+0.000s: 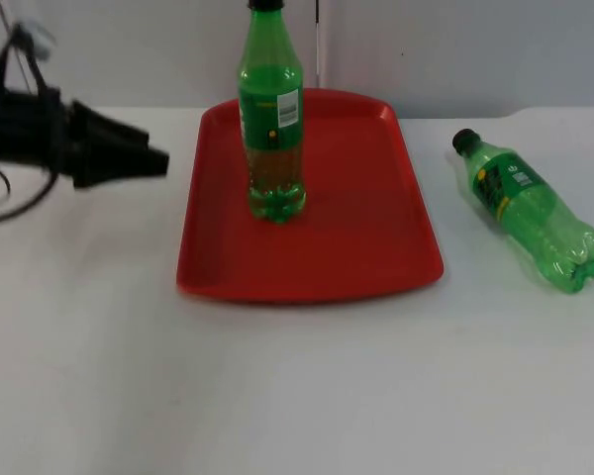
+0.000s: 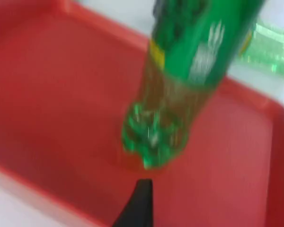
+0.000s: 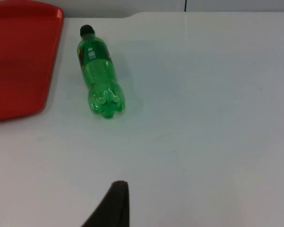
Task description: Place the bottle upright on the tray.
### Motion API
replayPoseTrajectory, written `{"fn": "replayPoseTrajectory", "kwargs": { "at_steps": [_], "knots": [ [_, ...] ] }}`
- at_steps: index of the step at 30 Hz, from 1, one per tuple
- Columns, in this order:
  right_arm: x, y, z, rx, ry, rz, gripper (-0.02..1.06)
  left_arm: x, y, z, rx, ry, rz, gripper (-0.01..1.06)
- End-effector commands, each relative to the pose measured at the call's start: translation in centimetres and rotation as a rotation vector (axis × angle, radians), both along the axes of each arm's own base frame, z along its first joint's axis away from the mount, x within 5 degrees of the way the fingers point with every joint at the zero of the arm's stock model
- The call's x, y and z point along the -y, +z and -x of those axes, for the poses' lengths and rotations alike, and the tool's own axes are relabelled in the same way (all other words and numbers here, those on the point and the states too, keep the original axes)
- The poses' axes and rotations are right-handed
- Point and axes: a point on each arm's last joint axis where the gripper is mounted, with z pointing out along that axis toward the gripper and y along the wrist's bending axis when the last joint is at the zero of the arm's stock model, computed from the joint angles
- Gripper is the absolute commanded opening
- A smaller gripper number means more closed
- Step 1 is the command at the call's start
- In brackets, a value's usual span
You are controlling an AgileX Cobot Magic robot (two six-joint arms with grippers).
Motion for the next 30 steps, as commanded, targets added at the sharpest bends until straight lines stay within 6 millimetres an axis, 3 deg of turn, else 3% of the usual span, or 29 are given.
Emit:
{"fn": "replayPoseTrajectory", "kwargs": {
  "at_steps": [1,2,7,8,12,19,26,30],
  "knots": [
    [0.0,0.0,0.0,0.009,-0.003,0.009,1.05,-0.1,5.5,0.5,0.003,0.037,0.029,0.86],
    [0.0,0.0,0.0,0.009,-0.003,0.009,1.05,-0.1,5.5,0.5,0.003,0.037,0.029,0.86],
    [0.0,0.0,0.0,0.009,-0.003,0.009,1.05,0.3,14.4,2.5,0.055,0.096,0.060,0.86],
    [0.0,0.0,0.0,0.009,-0.003,0.009,1.05,0.3,14.4,2.5,0.055,0.096,0.060,0.86],
    [0.0,0.0,0.0,0.009,-0.003,0.009,1.05,0.8,20.0,4.8,0.122,0.124,0.085,0.86],
    [0.0,0.0,0.0,0.009,-0.003,0.009,1.05,1.2,24.2,6.2,0.050,0.207,0.300,0.86],
    [0.0,0.0,0.0,0.009,-0.003,0.009,1.05,1.8,27.2,8.9,0.057,0.206,0.279,0.86],
    [0.0,0.0,0.0,0.009,-0.003,0.009,1.05,1.4,29.5,10.5,0.095,0.356,0.203,0.86]
  ]
}}
